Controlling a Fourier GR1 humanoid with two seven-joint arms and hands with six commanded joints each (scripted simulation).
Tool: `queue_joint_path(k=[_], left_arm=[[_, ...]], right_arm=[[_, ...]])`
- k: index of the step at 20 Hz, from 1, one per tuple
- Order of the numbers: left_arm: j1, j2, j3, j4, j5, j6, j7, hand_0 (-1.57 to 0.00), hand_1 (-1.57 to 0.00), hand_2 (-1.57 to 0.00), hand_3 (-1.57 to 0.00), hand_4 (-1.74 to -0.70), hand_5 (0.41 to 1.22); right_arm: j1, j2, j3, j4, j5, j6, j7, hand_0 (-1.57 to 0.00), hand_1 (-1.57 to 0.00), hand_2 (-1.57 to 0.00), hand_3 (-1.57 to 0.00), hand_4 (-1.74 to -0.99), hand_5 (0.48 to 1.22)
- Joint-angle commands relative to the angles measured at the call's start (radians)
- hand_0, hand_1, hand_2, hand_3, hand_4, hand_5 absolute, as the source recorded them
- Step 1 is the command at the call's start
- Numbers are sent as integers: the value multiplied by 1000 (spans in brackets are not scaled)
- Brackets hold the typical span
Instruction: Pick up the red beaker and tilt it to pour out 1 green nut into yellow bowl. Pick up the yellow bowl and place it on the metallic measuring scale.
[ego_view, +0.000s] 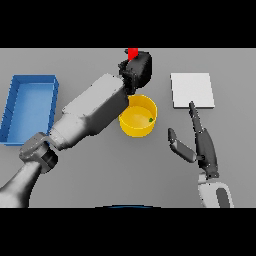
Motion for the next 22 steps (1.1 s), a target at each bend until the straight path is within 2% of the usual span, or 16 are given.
queue_joint_path(k=[1, 2, 4, 5, 6, 8, 12, 16, 18, 22], left_arm=[[-34, -2, 29, 15, 6, -1, 1, -1571, -1571, -1571, -1571, -1726, 1221], [-71, 9, 50, 32, 1, -7, -5, -1571, -1571, -1571, -1571, -1725, 1221], [-115, 30, 125, 39, 27, -14, -13, -1571, -1571, -1571, -1571, -1728, 1221], [-144, 45, 174, 49, 45, -26, 5, -1571, -1571, -1571, -1263, -1731, 1221], [-163, 56, 207, 71, 59, -27, 20, -1571, -1571, -1571, -1023, -1733, 1221], [-208, 91, 304, 129, 141, -4, 15, -1571, -1571, -1571, -1220, -1727, 1221], [-273, 164, 554, 219, 274, -37, 160, -1571, -1571, -1571, -1427, -1735, 1221], [-239, 265, 797, 238, 401, 1, 296, -1571, -1571, -1571, -1454, -1738, 1221], [-180, 314, 904, 221, 461, 48, 332, -1571, -1571, -1571, -1447, -1739, 1221], [-38, 369, 1087, 166, 564, 103, 439, -1571, -1571, -1571, -1425, -1740, 1221]], right_arm=[[-8, 2, 4, 0, 1, 2, -1, 1, 1, 1, 1, -1035, 685], [-9, -3, 1, 2, 15, -8, 13, 1, 1, 1, 1, -1030, 683], [-7, -16, -3, 10, 16, -5, -5, 1, 1, 1, 1, -1023, 682], [-2, -11, 2, 7, 19, -8, -15, 1, 1, 1, 1, -1024, 681], [-3, -2, 7, 9, 21, -9, -11, 1, 1, 1, 1, -1028, 680], [-12, -2, -2, 1, -2, 2, 17, 1, 1, 1, 1, -1009, 676], [-9, -6, 4, 10, 5, 1, -19, 1, 1, 1, 1, -990, 672], [-25, 7, -1, 25, -23, 11, -6, 1, 1, 1, 1, -1004, 668], [-17, 18, 3, 31, -27, 9, -19, 1, 1, 1, 1, -996, 664], [-36, 13, 4, 47, -7, -3, -3, 1, 1, 1, 1, -1044, 654]])
